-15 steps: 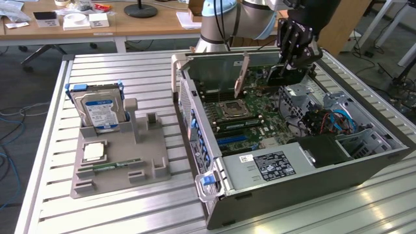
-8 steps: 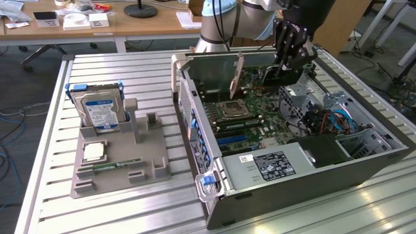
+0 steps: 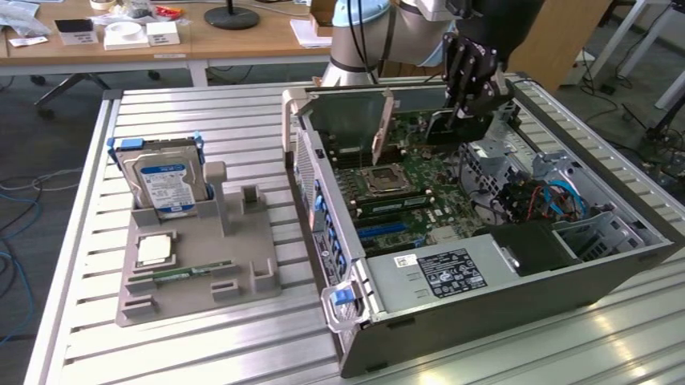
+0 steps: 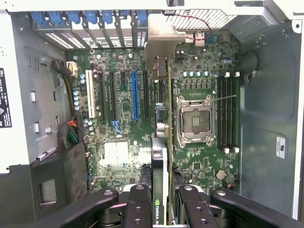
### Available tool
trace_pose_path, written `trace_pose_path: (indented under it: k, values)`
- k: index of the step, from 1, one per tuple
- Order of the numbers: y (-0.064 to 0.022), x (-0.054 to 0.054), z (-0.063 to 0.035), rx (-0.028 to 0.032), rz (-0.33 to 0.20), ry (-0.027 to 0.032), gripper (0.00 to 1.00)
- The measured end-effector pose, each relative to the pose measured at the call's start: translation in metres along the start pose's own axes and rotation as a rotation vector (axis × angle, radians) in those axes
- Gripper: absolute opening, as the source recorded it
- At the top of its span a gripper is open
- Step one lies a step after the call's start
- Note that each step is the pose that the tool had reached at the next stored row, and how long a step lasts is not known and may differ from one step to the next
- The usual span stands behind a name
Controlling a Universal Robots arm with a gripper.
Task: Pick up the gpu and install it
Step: 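Insert the gpu into the slot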
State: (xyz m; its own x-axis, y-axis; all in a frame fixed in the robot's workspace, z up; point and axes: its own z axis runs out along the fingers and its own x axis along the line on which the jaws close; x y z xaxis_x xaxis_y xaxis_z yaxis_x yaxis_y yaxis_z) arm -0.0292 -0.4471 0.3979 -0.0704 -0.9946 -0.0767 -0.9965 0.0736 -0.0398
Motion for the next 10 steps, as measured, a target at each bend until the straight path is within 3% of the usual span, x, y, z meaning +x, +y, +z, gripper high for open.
trace_pose_path:
  k: [10]
  values:
    - [0.0011,-0.0018,0.0004,0.0002,0.002,-0.0001,0.27]
